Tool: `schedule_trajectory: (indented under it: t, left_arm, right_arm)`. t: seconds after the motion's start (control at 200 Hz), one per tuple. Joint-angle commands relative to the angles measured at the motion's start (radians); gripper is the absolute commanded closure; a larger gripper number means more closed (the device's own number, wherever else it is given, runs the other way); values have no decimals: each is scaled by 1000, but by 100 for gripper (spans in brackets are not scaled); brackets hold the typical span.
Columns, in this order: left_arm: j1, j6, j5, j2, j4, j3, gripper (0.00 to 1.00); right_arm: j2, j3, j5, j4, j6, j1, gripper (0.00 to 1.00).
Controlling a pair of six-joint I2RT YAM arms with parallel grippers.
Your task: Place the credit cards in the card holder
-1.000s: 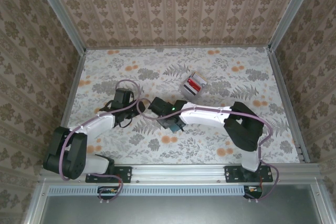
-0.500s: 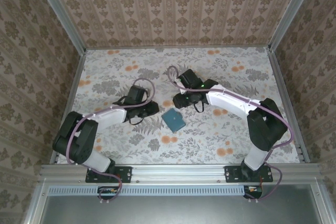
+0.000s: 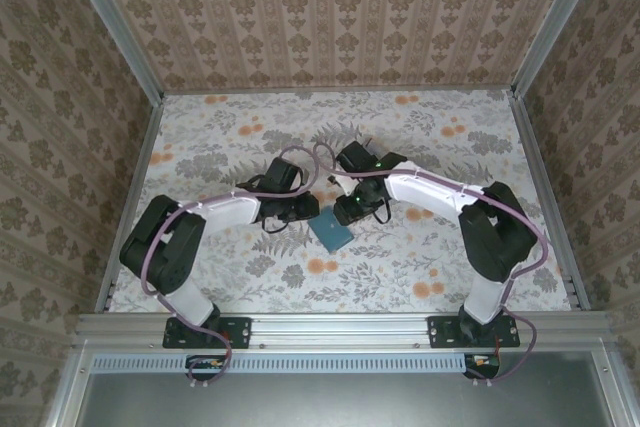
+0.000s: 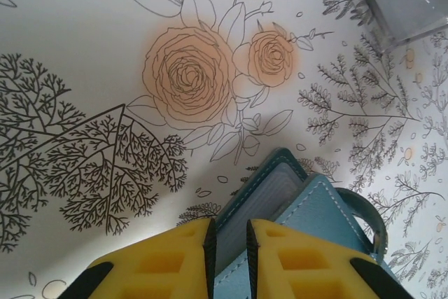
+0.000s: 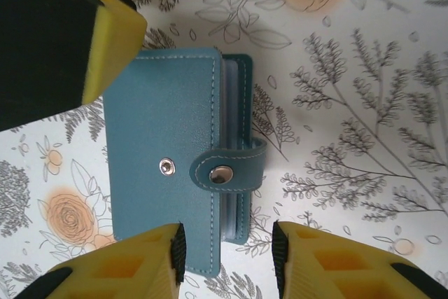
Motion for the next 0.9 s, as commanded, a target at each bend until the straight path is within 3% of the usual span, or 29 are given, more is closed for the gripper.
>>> schedule_trajectory:
  t: [0.0,0.515,0.895]
  left_arm:
    - [-4,8,25,18,-12,13,78]
    - [3,-10,0,31,14,-14,79]
    - [5,-17,3,40,30,-15,79]
  right_arm:
    - [48,41,-13,3,16,13,60]
    - [106,82,48,34,28,23,60]
    - [80,81,91,4,19,29,77]
